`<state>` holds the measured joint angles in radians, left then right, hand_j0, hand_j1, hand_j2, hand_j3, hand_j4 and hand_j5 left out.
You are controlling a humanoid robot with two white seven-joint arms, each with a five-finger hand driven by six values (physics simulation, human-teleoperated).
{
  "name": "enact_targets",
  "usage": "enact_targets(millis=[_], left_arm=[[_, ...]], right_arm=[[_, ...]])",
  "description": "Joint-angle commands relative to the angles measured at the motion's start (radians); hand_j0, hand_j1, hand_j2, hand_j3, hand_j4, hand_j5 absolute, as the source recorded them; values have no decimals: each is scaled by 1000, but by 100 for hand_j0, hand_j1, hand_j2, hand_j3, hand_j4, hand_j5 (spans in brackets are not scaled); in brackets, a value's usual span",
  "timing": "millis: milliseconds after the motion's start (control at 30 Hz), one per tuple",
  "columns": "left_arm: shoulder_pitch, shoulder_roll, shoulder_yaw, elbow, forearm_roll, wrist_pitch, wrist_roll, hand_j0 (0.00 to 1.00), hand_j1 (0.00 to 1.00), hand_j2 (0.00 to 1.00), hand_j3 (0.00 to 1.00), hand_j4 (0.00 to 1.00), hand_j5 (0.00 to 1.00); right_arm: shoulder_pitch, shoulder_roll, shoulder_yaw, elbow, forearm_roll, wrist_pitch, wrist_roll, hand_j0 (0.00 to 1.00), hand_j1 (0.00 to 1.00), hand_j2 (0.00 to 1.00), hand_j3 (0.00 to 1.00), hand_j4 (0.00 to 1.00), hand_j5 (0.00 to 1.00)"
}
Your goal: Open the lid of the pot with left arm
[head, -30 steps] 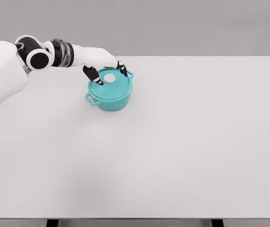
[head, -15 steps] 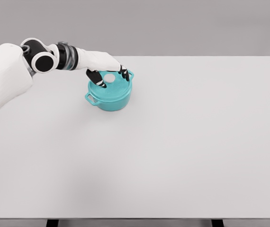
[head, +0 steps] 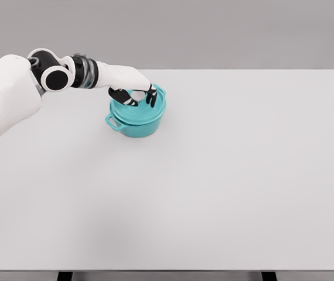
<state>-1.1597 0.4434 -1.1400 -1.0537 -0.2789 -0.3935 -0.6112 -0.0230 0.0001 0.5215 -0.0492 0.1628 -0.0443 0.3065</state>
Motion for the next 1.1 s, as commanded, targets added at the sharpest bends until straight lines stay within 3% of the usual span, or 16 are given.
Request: enact_targets(millis=[0, 267, 500, 667, 733, 833, 867, 933, 1067], left_arm=[[0, 1, 0, 0, 3, 1, 0, 48, 48, 48, 48, 48, 48], [-40, 47, 0, -5, 4, -11, 0, 42, 42, 42, 42, 42, 42], [-54, 251, -24, -8, -20, -34, 0, 42, 42, 42, 42, 42, 42], [-44, 265, -29, -5, -37, -36, 0, 47, 47, 47, 47, 47, 47], [-44, 264, -29, -6, -37, -36, 0, 58, 58, 58, 58, 58, 58], [-44, 265, -29, -5, -34, -33, 0, 90, 90, 90, 90, 90, 90], [-44, 265, -29, -3, -34, -33, 0, 95, 95, 95, 95, 95, 95], [-44, 265, -29, -3, -36, -33, 0, 100, 100, 100, 100, 100, 100], [-44, 274, -35, 0, -34, -33, 0, 100, 100, 100, 100, 100, 100]], right_arm=[[0, 0, 0, 0, 0, 0, 0, 100, 100, 100, 100, 100, 100], [2, 0, 0, 0, 0, 0, 0, 100, 100, 100, 100, 100, 100], [0, 0, 0, 0, 0, 0, 0, 100, 100, 100, 100, 100, 100], [0, 0, 0, 0, 0, 0, 0, 100, 100, 100, 100, 100, 100], [0, 0, 0, 0, 0, 0, 0, 100, 100, 100, 100, 100, 100], [2, 0, 0, 0, 0, 0, 0, 100, 100, 100, 100, 100, 100], [0, 0, 0, 0, 0, 0, 0, 100, 100, 100, 100, 100, 100], [0, 0, 0, 0, 0, 0, 0, 100, 100, 100, 100, 100, 100], [0, 0, 0, 0, 0, 0, 0, 100, 100, 100, 100, 100, 100]])
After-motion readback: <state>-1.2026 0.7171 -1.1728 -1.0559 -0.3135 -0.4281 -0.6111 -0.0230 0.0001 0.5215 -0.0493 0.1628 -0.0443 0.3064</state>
